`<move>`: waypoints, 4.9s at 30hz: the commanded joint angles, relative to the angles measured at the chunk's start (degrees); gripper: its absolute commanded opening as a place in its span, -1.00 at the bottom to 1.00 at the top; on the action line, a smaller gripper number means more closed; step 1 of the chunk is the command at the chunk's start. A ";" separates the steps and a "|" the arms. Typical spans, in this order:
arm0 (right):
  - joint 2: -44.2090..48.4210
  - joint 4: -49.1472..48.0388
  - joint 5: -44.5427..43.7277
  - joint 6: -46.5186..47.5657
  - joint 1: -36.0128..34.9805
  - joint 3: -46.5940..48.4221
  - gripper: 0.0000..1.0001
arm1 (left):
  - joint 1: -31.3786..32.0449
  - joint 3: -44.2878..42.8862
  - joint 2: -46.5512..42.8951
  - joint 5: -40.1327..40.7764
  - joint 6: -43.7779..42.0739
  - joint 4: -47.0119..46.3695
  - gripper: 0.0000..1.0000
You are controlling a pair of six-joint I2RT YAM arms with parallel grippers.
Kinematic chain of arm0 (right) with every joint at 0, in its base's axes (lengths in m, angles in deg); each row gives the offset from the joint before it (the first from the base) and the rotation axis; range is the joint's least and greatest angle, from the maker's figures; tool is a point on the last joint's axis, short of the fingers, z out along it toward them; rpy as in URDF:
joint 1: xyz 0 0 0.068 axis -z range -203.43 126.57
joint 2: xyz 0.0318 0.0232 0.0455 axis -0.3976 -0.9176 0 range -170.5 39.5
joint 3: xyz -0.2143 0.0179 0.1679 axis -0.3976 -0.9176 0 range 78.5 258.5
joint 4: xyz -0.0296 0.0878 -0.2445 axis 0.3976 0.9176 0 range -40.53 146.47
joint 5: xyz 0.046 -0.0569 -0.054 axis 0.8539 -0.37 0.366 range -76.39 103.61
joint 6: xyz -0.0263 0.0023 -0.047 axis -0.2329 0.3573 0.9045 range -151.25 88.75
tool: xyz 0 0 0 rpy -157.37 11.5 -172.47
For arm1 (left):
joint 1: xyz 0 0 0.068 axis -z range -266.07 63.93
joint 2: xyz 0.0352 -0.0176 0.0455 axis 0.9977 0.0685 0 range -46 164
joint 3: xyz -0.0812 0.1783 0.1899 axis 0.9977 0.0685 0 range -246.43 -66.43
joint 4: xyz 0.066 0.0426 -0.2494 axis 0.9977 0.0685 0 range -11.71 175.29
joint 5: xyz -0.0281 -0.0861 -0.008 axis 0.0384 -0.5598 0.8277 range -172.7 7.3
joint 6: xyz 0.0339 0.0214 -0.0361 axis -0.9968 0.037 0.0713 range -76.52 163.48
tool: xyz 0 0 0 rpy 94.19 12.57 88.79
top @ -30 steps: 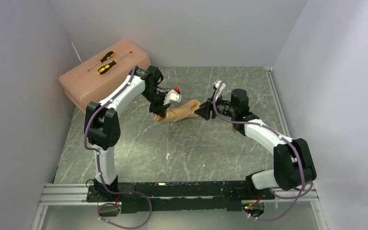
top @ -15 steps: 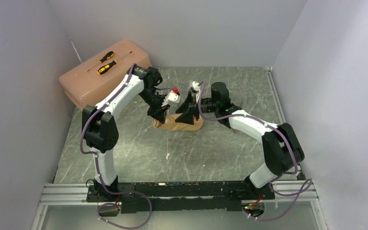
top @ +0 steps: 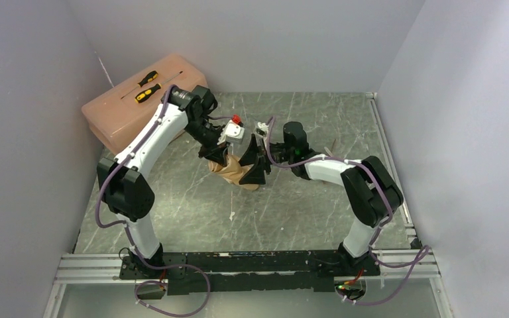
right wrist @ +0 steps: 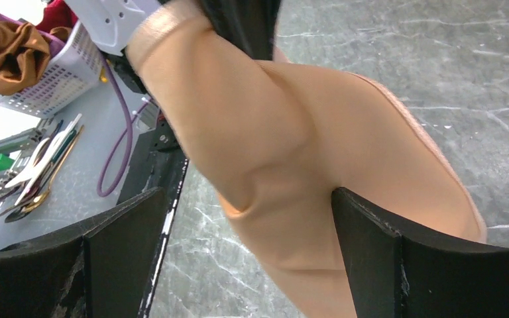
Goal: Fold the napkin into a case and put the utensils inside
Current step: Turn over the napkin at the center of the board.
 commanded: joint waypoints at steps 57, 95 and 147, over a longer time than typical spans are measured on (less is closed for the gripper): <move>-22.27 -62.65 18.46 -67.36 6.09 11.58 0.99 | -2.01 3.95 0.14 -11.86 1.08 9.52 -0.95; -17.45 -21.11 -37.57 -30.79 24.50 32.94 0.99 | -4.72 11.49 9.92 -13.35 18.21 -1.35 -0.95; 12.02 27.70 -34.63 8.15 0.73 2.90 0.26 | -7.84 15.73 27.58 -17.77 22.52 -13.89 -0.95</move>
